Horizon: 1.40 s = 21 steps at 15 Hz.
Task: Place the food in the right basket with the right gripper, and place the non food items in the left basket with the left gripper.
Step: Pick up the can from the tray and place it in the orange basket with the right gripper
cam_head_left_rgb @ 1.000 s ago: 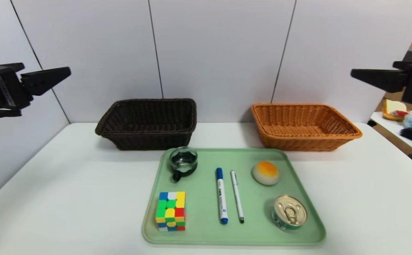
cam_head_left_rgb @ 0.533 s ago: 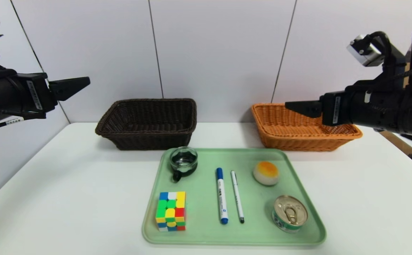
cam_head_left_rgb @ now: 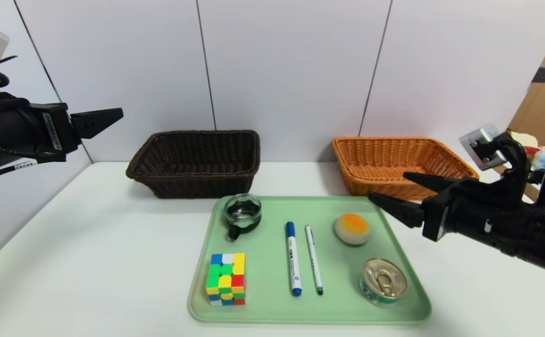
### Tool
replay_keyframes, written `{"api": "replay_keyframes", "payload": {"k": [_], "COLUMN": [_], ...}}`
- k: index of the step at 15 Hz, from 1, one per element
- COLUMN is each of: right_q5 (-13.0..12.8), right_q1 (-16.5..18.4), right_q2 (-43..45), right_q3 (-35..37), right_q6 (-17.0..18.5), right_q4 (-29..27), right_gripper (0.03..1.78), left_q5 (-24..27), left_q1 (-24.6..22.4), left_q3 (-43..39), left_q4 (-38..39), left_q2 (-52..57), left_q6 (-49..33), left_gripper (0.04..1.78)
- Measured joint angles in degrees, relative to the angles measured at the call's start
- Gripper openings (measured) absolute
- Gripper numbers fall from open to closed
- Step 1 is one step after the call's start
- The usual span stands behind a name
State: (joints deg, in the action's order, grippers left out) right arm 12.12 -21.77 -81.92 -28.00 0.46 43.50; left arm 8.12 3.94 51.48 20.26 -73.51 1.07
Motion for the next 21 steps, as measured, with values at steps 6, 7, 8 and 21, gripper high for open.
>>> {"api": "replay_keyframes", "payload": {"k": [6,7,8,21], "right_q5": [2.49,2.49,2.54,2.97], "right_q1": [-0.52,-0.50,-0.50,-4.66], "right_q2": [6.51,6.77,6.88,0.61], "right_q3": [14.47,15.91,17.04,19.99], "right_q6": [-0.20,-0.20,-0.33,-3.29], "right_q4": [-0.12,-0.12,-0.12,0.46], "right_gripper": [1.70,1.70,1.70,1.70], "left_q5": [0.06,0.09,0.09,0.04], "left_q1": [0.02,0.02,0.02,-0.02], "left_q3": [-1.24,-1.88,-2.62,-7.13], "left_q4": [2.15,2.95,4.07,6.66], "left_q2": [-0.68,-0.79,-0.90,-1.38], "left_q6": [-1.43,-1.40,-1.40,-1.58], "left_gripper": [1.69,1.69,1.69,1.69]}}
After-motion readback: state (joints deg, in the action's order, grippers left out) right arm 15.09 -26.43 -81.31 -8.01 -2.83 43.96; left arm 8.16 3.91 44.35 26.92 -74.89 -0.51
